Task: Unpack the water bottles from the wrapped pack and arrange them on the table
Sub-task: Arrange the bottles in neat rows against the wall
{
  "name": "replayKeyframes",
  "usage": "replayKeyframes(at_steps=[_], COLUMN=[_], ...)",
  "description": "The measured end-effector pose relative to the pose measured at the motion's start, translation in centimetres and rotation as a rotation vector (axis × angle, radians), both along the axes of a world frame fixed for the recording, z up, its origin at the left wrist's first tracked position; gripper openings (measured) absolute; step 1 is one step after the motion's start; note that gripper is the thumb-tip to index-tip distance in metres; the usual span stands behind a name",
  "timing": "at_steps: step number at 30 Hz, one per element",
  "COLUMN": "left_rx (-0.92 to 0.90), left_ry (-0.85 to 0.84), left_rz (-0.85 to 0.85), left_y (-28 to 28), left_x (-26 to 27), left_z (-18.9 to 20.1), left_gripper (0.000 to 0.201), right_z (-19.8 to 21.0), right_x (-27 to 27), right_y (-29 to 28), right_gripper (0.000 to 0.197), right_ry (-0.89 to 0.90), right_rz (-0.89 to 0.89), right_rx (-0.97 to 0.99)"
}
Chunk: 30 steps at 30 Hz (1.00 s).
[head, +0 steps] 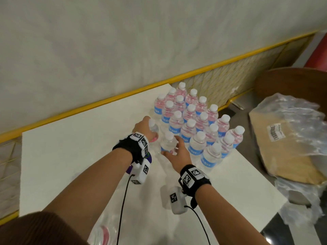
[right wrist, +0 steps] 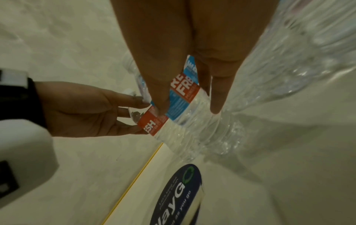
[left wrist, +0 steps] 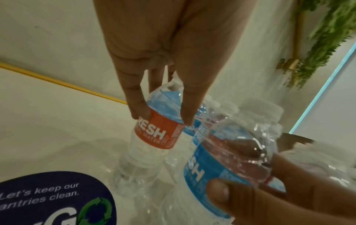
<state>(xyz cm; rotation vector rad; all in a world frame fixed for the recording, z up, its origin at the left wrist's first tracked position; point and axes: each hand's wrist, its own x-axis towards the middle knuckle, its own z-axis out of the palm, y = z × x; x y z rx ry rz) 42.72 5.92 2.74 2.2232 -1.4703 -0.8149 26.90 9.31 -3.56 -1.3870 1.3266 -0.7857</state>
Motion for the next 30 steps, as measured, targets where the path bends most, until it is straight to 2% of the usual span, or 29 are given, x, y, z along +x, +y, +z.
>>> replayKeyframes(at_steps=[4, 7, 12, 17, 20, 23, 26, 28, 30], left_rx=[-0.123, -0.206, -0.191, -0.174, -0.180, -0.244, -0.252, -0.189, -0.115], left_ry=[0.119, 0.224, 0.346, 0.356, 0.288, 0.220, 0.304, 0.375, 0.341], left_rz=[0.062, 0.085, 0.073, 0.086, 0.085, 0.165, 0.226, 0.195, 0.148], left_y=[-2.0, -2.9, -3.5, -4.0, -4.5, -4.5, -4.5, -4.4, -4.1], left_x=[1.2, 1.6, 2.2, 3.0, 3.4, 3.5, 3.4, 3.6, 3.9], left_z=[-0.5, -1.1, -2.6, -4.1, -4.3, -4.7, -4.9, -5.4, -6.4], left_gripper=[0.053, 0.058, 0.070, 0.073, 0.073, 0.070, 0.077, 0.086, 0.086], right_z=[-0.7, -1.4, -2.6, -3.1, -3.4, -3.7, -3.9, -4.0, -4.0], right_x=[1.6, 2.3, 3.1, 3.8, 4.3, 4.8, 4.8, 4.7, 4.9], right_y=[-2.6, -3.5, -4.1, -4.6, -4.8, -4.9, -4.8, -4.6, -4.2], right_gripper=[0.064, 0.071, 0.070, 0.065, 0.066, 0.064, 0.053, 0.049, 0.051], right_ry=[-0.026, -0.013, 0.066, 0.117, 0.171, 0.159, 0.126, 0.121, 0.114], right_rz=[-0.070, -0.032, -0.023, -0.035, -0.030, -0.028, -0.074, -0.078, -0.059], right_rx=[0.016, 0.052, 0.060, 0.055, 0.052, 0.054, 0.108, 0.115, 0.095])
